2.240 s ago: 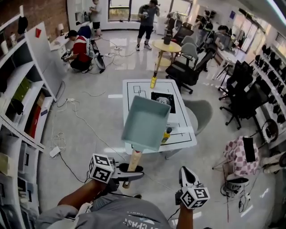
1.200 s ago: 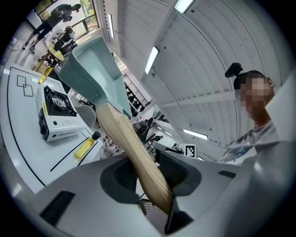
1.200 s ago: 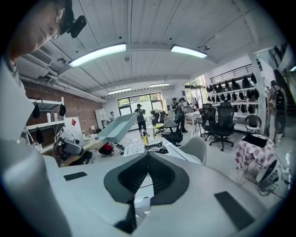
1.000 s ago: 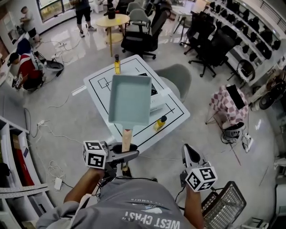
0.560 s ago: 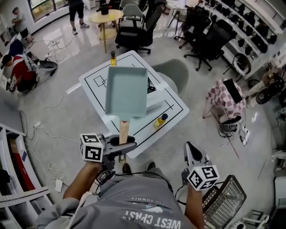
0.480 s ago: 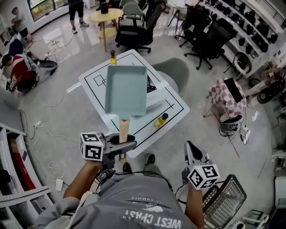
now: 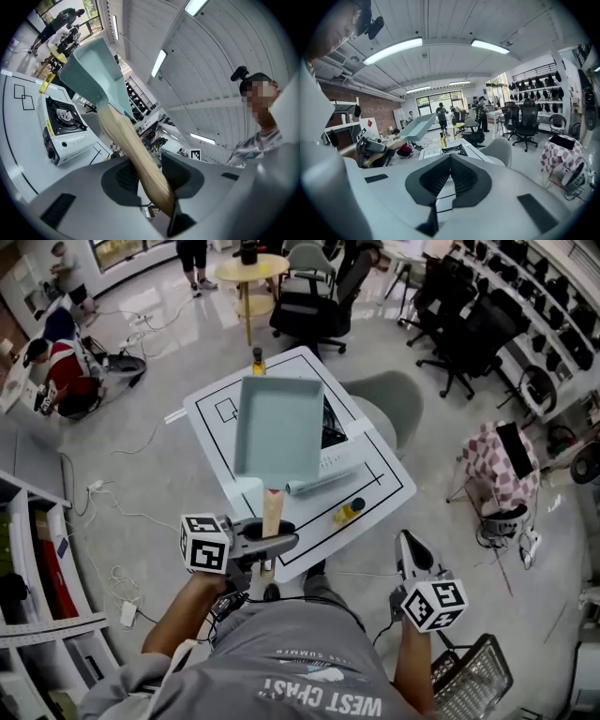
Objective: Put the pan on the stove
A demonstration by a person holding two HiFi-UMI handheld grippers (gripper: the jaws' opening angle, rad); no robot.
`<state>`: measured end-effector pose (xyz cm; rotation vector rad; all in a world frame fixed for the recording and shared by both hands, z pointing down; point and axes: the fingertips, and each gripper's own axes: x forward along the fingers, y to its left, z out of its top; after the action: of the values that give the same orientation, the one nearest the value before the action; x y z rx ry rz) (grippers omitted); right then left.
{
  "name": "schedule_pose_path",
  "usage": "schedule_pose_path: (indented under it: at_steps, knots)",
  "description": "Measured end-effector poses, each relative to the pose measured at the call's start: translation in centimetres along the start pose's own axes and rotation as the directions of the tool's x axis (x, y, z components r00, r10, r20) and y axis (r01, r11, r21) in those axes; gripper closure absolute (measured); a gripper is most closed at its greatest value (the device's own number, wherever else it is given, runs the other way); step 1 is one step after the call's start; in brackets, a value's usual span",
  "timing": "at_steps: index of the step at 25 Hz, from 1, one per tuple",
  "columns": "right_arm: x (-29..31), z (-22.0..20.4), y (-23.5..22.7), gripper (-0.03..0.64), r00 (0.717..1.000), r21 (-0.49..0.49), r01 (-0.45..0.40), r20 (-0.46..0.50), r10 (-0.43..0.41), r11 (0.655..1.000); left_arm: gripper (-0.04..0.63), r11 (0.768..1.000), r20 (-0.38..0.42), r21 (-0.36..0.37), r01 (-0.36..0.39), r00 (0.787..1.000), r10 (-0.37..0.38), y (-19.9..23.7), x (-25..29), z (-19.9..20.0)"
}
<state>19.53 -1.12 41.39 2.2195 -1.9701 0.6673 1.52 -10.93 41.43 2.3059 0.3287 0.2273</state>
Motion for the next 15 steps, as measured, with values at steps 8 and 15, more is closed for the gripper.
schedule_pose_path:
  at_steps: [8, 15]
  knots:
    - [4.9, 2.4, -3.8, 0.606, 0.998, -0.016, -0.058, -0.019, 0.057, 0.998, 0.469, 0.999, 0.022, -0.03, -0.035, 0.999, 0.035, 3.2, 2.9, 1.9]
    - [7.9, 3.2, -6.4, 0.606, 0.996, -0.018, -0.082, -0.041, 0.081, 0.997, 0.469, 0.997, 0.025, -0.049, -0.059, 0.998, 0.061, 5.8, 4.9, 3.1]
